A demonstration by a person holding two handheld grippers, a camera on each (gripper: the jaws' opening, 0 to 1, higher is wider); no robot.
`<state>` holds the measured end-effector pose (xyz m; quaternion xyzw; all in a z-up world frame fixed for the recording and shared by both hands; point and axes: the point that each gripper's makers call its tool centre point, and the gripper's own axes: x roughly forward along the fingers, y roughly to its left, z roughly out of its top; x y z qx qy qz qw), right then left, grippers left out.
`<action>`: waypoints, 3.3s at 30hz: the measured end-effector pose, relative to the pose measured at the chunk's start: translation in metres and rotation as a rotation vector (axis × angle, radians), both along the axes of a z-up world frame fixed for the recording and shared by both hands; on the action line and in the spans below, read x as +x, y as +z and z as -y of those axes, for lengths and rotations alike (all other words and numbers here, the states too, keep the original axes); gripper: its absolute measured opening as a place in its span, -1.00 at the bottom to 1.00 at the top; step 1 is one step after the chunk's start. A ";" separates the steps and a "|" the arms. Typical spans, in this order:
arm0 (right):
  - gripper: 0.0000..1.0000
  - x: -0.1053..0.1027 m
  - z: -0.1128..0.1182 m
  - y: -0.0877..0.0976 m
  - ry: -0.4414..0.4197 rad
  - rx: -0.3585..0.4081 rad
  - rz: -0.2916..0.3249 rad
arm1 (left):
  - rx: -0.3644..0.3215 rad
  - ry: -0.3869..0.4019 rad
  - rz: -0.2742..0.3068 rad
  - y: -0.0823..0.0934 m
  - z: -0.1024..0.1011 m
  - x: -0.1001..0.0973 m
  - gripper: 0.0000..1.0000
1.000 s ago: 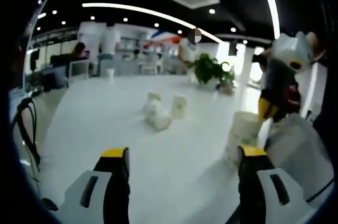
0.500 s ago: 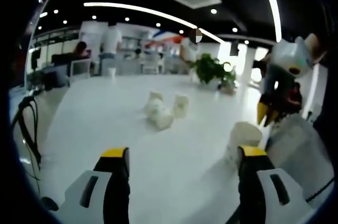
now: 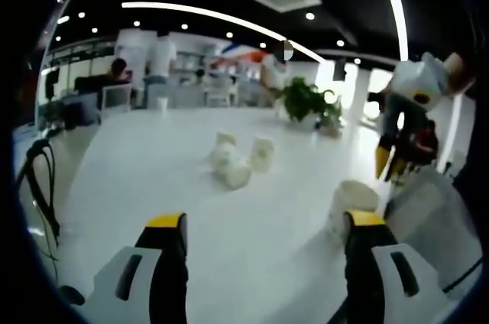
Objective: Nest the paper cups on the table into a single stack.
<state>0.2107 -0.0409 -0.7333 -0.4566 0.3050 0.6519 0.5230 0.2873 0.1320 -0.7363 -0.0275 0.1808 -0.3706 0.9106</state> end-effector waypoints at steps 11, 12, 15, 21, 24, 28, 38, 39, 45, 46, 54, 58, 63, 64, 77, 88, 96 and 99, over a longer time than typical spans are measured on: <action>-0.93 0.019 0.010 0.025 -0.250 0.199 -0.046 | 0.002 -0.016 0.007 0.004 0.003 0.002 0.64; -0.92 0.020 0.010 0.026 -0.266 0.215 -0.052 | 0.003 -0.019 0.005 0.004 0.004 0.002 0.64; -0.88 0.021 0.012 0.026 -0.295 0.237 -0.061 | 0.000 -0.021 0.003 0.003 0.005 0.001 0.65; -0.82 0.024 0.018 0.024 -0.329 0.259 -0.050 | 0.008 -0.025 0.006 0.004 0.005 -0.001 0.65; -0.75 0.024 0.020 0.022 -0.364 0.282 -0.054 | 0.010 -0.022 0.004 0.004 0.003 -0.001 0.65; -0.68 0.026 0.024 0.020 -0.419 0.310 -0.065 | 0.012 -0.023 0.004 0.004 0.002 -0.001 0.64; -0.42 0.039 0.040 0.025 -0.586 0.436 -0.040 | 0.016 -0.038 0.017 0.007 0.004 -0.001 0.63; -0.39 0.040 0.042 0.025 -0.601 0.445 -0.034 | 0.018 -0.040 0.012 0.006 0.005 -0.001 0.64; -0.35 0.045 0.054 0.026 -0.688 0.521 -0.022 | 0.016 -0.050 0.010 0.007 0.006 -0.001 0.64; -0.35 0.045 0.055 0.026 -0.692 0.523 -0.018 | 0.018 -0.052 0.007 0.006 0.006 -0.001 0.65; -0.27 0.057 0.081 0.015 -0.827 0.577 0.023 | 0.025 -0.064 0.000 0.006 0.008 -0.001 0.65; -0.19 0.061 0.088 0.016 -0.874 0.611 0.028 | 0.023 -0.068 0.004 0.007 0.009 0.001 0.65; -0.08 0.067 0.095 0.019 -0.928 0.660 0.041 | 0.027 -0.079 0.003 0.007 0.014 0.000 0.65; -0.08 0.067 0.096 0.017 -0.934 0.665 0.040 | 0.027 -0.080 0.002 0.007 0.014 0.000 0.64; 0.31 0.075 0.106 0.017 -1.011 0.708 0.075 | 0.029 -0.079 0.008 0.009 0.013 0.000 0.64; 0.93 0.090 0.119 0.019 -1.095 0.720 0.149 | 0.030 -0.079 0.007 0.009 0.013 0.000 0.65; 1.00 0.089 0.119 0.017 -1.118 0.737 0.137 | 0.018 -0.066 0.010 0.012 0.011 0.004 0.65; 1.00 0.088 0.119 0.014 -1.114 0.721 0.142 | 0.021 -0.065 0.008 0.010 0.010 0.006 0.65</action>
